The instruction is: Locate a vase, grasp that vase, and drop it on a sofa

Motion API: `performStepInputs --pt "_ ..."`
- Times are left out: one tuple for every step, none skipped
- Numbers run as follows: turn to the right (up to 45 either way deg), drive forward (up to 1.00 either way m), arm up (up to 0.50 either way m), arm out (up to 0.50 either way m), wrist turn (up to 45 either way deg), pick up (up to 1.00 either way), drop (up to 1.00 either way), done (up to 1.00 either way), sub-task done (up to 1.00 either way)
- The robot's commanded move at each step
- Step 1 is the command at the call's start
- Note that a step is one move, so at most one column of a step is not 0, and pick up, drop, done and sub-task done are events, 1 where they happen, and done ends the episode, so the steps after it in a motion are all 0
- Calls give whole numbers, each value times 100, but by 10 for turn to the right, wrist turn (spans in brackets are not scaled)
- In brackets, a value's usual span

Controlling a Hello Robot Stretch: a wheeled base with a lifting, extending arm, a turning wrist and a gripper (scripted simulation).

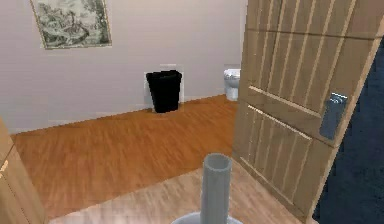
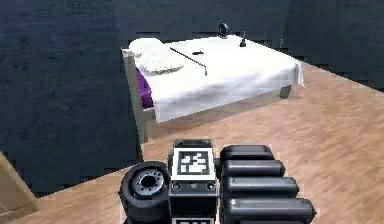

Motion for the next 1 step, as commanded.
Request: performStepInputs --pt "0 100 0 0 0 0 0 0 0"
